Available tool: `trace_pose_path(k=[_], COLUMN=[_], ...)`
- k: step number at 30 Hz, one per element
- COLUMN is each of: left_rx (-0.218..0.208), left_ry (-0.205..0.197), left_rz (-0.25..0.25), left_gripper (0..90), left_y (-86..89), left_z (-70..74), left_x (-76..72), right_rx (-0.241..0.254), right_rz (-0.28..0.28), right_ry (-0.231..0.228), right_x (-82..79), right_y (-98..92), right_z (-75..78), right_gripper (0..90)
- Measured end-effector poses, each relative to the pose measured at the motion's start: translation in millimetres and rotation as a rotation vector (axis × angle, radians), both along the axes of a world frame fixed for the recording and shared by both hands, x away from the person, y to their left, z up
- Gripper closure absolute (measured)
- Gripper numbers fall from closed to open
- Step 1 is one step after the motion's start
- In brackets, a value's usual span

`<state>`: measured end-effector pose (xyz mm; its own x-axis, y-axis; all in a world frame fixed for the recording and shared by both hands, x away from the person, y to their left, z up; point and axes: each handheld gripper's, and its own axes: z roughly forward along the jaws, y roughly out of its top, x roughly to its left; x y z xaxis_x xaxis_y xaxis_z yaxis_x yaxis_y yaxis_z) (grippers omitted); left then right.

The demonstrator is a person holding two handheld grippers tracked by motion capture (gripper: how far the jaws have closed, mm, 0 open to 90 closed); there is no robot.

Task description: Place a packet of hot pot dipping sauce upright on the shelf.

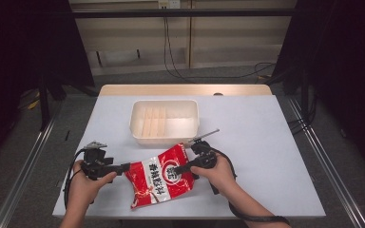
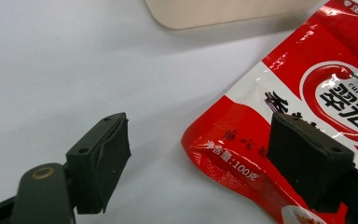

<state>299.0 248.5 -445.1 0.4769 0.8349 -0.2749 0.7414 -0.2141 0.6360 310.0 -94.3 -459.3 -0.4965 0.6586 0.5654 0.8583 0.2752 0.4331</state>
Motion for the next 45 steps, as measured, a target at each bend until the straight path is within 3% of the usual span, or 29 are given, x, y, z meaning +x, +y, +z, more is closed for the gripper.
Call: trace_pose_path(k=[7,8,14,17,25,39,43,45], left_rx=[0.002,0.008,0.007,0.006,0.0,0.003,0.0,-0.001], left_ry=[0.001,0.003,-0.001,-0.002,-0.006,-0.008,-0.005,-0.006], left_rz=[0.0,-0.009,-0.005,-0.003,0.006,0.0,-0.003,-0.004], left_gripper=[20.7,20.7,20.7,20.7,20.7,19.8,19.7,19.7], left_y=[-0.1,1.1,2.4,2.9,5.8,4.5,4.1,4.0], left_z=[0.2,0.6,1.0,1.6,2.9,2.9,2.8,2.9], left_x=[-0.3,-0.2,-0.2,-0.3,-0.9,-1.4,-1.5,-1.5], right_rx=[-0.033,-0.029,-0.047,-0.065,-0.051,-0.119,-0.181,-0.193], right_rz=[-0.021,-0.036,-0.016,0.002,0.009,0.071,0.12,0.124], right_ry=[0.049,0.065,0.065,0.057,0.078,0.07,0.039,0.034], right_x=[0.6,1.5,2.7,2.3,3.0,10.7,12.8,12.8], right_y=[3.7,4.4,5.4,7.5,9.8,8.1,15.9,17.6], right_z=[3.3,3.9,8.1,11.4,25.5,70.8,91.4,94.7], right_gripper=[74.0,77.8,89.5,90.0,90.0,90.0,90.0,90.0])
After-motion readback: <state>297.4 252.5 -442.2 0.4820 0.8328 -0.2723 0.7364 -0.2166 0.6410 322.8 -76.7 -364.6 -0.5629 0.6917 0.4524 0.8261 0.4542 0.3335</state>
